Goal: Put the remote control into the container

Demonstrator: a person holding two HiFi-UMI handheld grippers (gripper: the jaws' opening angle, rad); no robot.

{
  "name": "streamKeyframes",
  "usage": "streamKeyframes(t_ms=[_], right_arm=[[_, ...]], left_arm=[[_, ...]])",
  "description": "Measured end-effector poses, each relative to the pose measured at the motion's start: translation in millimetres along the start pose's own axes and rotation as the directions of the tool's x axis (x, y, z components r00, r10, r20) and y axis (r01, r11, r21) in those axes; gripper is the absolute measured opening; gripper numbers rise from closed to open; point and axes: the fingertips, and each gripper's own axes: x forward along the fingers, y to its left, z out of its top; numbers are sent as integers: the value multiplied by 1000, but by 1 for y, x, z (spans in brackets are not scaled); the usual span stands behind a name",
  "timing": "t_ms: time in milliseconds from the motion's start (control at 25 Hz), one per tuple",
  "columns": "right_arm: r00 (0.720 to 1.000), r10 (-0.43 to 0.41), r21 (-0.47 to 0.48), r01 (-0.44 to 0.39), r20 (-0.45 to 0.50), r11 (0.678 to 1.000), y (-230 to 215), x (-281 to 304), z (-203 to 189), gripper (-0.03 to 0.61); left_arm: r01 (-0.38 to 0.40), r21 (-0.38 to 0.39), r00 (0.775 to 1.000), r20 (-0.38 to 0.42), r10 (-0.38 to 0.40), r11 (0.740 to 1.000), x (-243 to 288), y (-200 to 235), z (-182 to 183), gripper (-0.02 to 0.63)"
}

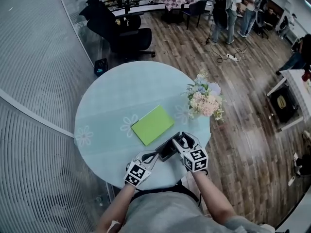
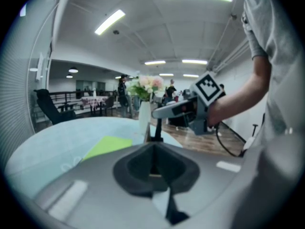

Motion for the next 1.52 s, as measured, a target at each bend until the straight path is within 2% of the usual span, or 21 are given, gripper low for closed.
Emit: streamKeyframes(t_ms=[280,720,1160,1520], right_arm=[[998,-18,-80,14,-59,997,1,11,-24,236],[991,-46,-72,37,-123,997,2,19,-53,236],[978,-40,-101,20,-204,995,2,20,-81,236],[979,-43,-115,20,-199,993,3,24,-83,236]], left_arm=[[58,-8,998,6,-58,998,-1,-3,-2,-2],[122,-1,993,-3,-122,993,-3,-3,-11,-3],[160,-1,987,-16,-160,987,-5,-11,-13,-3],[173,-1,985,-19,-173,985,-2,-15,-16,-3]])
